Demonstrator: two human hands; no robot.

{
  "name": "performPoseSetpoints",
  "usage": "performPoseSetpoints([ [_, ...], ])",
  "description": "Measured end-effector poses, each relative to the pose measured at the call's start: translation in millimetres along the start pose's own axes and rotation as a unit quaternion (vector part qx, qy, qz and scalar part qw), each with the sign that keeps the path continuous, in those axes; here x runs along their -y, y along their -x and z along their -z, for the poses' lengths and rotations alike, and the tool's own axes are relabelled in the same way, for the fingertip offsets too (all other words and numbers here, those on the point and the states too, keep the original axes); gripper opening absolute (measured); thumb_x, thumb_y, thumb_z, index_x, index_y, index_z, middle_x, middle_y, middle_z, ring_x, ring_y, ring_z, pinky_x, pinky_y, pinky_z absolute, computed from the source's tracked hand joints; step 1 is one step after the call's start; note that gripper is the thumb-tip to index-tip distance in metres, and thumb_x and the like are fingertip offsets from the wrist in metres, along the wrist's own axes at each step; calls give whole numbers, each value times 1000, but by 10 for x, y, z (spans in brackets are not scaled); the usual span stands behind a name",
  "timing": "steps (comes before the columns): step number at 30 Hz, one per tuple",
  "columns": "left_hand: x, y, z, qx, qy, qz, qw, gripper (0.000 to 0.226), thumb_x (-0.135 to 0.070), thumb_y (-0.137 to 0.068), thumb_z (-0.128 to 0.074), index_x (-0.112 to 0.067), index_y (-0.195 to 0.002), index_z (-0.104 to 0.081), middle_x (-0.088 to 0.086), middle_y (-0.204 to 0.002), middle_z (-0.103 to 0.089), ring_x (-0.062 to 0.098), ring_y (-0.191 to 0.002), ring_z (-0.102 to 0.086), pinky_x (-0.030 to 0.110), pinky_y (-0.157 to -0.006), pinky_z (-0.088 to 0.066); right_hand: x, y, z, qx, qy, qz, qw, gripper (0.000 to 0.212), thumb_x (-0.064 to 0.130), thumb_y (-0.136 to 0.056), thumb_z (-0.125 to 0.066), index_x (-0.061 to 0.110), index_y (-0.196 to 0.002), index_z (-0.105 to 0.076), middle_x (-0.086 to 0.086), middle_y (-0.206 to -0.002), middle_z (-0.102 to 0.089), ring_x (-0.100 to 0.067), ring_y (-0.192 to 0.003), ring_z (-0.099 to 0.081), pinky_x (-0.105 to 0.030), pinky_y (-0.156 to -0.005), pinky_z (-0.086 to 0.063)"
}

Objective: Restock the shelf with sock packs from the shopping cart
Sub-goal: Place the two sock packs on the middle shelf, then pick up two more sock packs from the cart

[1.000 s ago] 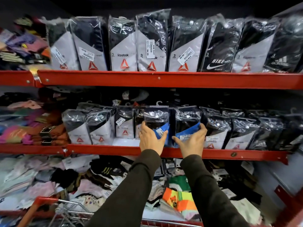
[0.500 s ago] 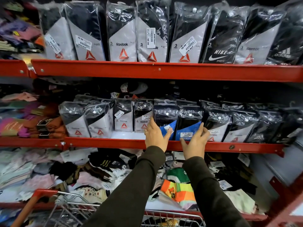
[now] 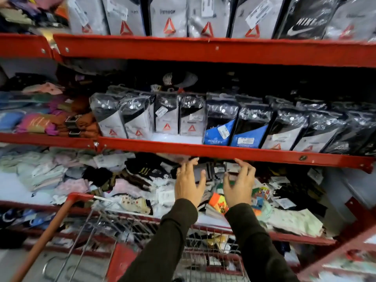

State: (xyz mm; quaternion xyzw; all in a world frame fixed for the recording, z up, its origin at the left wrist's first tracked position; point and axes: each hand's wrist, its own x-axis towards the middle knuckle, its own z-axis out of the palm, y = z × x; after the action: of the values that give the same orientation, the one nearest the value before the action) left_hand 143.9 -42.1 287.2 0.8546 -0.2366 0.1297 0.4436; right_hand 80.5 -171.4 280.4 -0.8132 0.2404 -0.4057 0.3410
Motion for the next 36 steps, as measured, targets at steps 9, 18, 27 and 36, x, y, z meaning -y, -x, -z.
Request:
performPoseSetpoints([
  [9,1205,1180,5,112,-76,173,976,32,-25,-96,-58,-20,-127,-58,9,-130,-56,31,-115,-56,42,-95,-50,-528,1206,-506,191,71,-77,976,38,12,-87,-64,5,-123,-55,-21,-129,-44,-40,-114,-51,-39,-98,-45],
  [18,2323,2500,-89,184,-38,524,831,42,-26,-90,-69,-7,-126,-59,17,-123,-64,35,-113,-63,38,-96,-50,-1176,2753,-844,477,190,-235,825,66,37,-84,-73,11,-138,-47,-16,-146,-39,-34,-129,-50,-36,-104,-47],
  [27,3097,2964,-563,241,-68,683,686,87,-44,-82,-77,1,-145,-37,20,-148,-46,35,-135,-48,36,-106,-41,-1805,3535,-1493,613,270,-336,662,99,68,-65,-77,8,-135,-40,-14,-132,-44,-29,-117,-52,-31,-90,-48],
  [36,4007,3562,-1240,184,-81,678,707,113,-73,-26,-85,-11,-117,-61,12,-115,-71,30,-99,-72,48,-79,-63,-2060,3707,-1735,598,254,-333,684,129,61,-49,-89,11,-147,-22,-11,-141,-29,-29,-129,-40,-35,-106,-42],
])
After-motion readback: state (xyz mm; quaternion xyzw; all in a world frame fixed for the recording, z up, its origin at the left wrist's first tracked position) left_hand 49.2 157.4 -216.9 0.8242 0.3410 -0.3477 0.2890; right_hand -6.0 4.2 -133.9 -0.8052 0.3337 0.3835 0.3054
